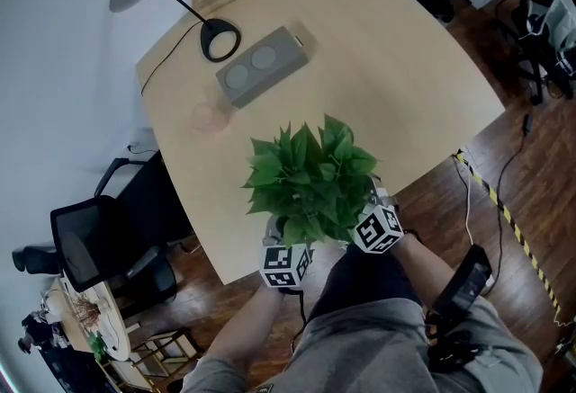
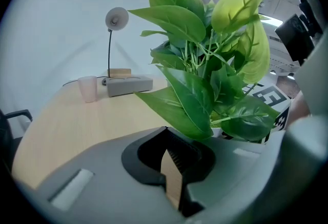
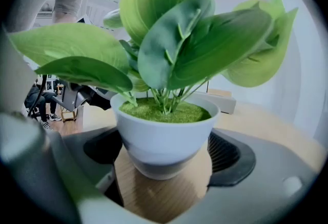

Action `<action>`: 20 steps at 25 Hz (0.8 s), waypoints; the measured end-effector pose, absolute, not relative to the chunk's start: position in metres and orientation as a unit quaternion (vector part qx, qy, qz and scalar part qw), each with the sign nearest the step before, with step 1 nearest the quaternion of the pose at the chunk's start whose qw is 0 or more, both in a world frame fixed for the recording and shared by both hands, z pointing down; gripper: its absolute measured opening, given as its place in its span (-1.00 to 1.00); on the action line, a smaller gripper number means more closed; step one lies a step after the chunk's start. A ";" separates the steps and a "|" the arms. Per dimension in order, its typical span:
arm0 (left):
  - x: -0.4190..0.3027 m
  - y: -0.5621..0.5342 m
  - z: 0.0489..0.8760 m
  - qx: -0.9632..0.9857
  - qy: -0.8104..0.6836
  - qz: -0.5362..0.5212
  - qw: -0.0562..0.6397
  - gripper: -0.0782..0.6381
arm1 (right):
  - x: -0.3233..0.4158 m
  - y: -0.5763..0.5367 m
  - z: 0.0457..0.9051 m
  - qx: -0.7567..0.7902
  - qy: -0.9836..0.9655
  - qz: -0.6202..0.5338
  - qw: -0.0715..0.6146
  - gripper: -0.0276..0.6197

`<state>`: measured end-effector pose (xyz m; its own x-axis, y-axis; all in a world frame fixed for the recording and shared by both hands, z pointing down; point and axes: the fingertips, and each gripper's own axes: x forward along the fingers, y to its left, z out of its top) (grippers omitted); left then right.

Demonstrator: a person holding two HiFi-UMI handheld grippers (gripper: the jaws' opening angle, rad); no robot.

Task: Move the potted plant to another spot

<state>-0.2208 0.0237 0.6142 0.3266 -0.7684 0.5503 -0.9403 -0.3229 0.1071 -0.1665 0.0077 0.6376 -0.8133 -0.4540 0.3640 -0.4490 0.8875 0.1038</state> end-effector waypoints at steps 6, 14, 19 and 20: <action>-0.228 0.028 0.612 0.786 -0.546 0.203 0.209 -0.80 | -0.156 0.016 0.642 0.241 -0.948 -0.002 0.208 0.71; -0.234 0.046 0.601 0.783 -0.557 0.176 0.211 -0.80 | -0.123 0.028 0.615 0.253 -0.939 -0.012 0.231 0.71; -0.229 0.064 0.585 0.785 -0.563 0.151 0.211 -0.80 | -0.097 0.031 0.577 0.274 -0.931 -0.033 0.239 0.70; -0.227 0.069 0.582 0.784 -0.566 0.147 0.209 -0.80 | -0.093 0.033 0.570 0.275 -0.931 -0.035 0.238 0.68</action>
